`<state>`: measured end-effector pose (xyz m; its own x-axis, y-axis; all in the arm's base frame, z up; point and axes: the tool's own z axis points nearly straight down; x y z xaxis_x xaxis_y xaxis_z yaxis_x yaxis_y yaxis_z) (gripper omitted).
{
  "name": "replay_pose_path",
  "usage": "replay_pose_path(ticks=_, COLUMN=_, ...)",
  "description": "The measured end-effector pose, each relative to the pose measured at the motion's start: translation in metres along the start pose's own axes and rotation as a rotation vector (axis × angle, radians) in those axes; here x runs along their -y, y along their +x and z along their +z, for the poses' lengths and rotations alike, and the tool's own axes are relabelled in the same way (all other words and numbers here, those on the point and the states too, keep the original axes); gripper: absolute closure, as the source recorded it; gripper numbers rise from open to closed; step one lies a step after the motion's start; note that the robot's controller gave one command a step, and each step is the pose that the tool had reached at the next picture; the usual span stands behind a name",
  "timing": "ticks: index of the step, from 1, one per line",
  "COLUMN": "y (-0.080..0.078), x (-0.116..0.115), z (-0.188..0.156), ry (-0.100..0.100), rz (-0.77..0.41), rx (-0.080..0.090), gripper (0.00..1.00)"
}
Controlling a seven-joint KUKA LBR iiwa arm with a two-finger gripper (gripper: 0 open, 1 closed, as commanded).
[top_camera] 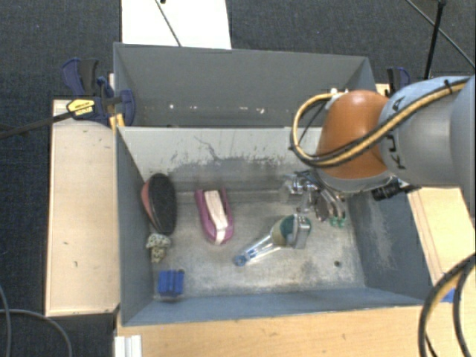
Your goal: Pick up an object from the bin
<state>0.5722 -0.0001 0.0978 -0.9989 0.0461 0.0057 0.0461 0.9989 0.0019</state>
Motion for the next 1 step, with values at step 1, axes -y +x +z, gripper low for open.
replay_pose_path(ticks=1, y=-0.0026, x=-0.0012, z=-0.0043, ry=-0.001, rz=-0.004, rx=0.009, gripper=1.00)
